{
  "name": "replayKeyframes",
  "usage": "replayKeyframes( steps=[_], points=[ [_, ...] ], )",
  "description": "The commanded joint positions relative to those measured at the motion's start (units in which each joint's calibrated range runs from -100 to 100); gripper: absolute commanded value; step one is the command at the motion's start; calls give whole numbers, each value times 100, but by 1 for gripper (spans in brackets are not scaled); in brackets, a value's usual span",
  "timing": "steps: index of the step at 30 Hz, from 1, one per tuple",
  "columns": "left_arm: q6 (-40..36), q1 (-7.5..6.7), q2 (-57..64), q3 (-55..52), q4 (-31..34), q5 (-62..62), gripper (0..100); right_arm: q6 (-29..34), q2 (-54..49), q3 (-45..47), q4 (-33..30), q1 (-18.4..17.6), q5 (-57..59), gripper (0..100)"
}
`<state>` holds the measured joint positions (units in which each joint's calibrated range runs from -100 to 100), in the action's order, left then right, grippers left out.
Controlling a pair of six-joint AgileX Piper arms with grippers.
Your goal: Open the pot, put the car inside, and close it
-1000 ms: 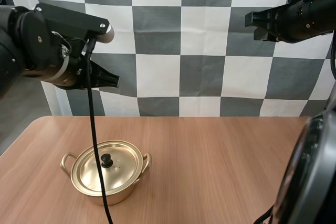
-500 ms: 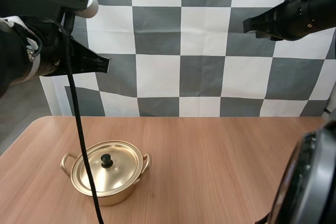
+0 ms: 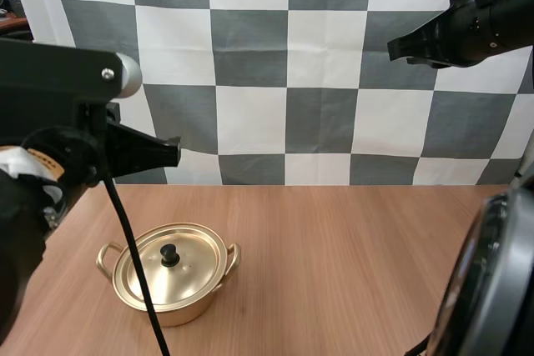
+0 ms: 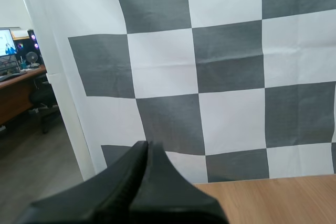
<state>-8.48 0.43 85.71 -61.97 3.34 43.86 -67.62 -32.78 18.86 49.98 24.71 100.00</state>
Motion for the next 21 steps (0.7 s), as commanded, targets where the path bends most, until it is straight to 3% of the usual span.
replayKeyframes(
  steps=[1,4,9,18,21],
  points=[
    [1,-4,384,-1466,-7,-1522,0,-2,6,0,-233,-102,0,0],
    [1,-4,746,-1892,-7,-1731,0,274,19,0,-867,-501,-360,0],
    [1,-116,1344,-2307,-258,-1714,0,1394,155,0,-2275,-1223,-1799,0],
    [1,-179,1429,-3091,-383,-1718,0,2540,-44,0,-3352,-1908,-3174,0],
    [1,-179,1429,-3425,-385,-1734,0,3344,-293,0,-4071,-2489,-3587,0]
  ],
)
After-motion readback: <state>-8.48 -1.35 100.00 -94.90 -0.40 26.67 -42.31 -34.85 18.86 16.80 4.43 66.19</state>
